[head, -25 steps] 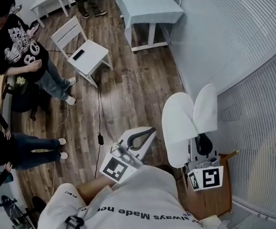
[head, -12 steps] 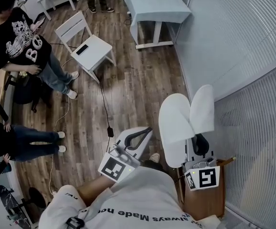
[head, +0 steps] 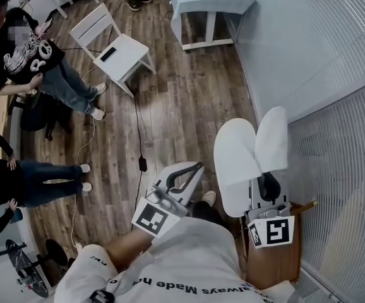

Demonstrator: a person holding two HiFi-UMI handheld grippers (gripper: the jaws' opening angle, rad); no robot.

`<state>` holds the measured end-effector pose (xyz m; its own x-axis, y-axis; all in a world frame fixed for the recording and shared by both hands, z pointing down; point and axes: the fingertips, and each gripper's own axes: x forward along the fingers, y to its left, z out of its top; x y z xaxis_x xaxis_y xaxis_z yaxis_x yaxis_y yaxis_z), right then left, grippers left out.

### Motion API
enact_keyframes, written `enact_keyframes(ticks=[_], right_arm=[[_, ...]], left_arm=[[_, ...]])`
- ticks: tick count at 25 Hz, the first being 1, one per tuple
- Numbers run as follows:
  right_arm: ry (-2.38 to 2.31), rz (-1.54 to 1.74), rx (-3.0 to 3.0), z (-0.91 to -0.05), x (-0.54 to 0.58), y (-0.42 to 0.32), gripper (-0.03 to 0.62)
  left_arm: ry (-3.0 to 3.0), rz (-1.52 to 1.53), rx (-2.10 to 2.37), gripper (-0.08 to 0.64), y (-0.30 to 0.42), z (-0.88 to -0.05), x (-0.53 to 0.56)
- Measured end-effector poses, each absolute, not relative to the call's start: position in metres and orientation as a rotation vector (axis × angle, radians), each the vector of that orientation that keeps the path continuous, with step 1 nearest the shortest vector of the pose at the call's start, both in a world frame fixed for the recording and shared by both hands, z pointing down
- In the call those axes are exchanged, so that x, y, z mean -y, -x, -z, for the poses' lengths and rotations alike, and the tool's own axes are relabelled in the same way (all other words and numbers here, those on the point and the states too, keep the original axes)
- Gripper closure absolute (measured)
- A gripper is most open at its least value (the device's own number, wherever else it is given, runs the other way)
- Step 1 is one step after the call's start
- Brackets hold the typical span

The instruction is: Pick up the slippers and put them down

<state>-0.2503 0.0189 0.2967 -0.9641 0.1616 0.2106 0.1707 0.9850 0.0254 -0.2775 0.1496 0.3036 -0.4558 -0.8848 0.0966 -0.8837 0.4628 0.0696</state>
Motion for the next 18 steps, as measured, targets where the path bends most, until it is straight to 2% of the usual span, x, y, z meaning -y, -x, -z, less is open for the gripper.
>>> enact_keyframes(ticks=[18], right_arm=[[0.229,0.04,2.812,-0.406,-0.012,0.267,0.528]], left_arm=[[-1.593,-0.043,2.49,0.547,0.294,-0.398,-0.141]])
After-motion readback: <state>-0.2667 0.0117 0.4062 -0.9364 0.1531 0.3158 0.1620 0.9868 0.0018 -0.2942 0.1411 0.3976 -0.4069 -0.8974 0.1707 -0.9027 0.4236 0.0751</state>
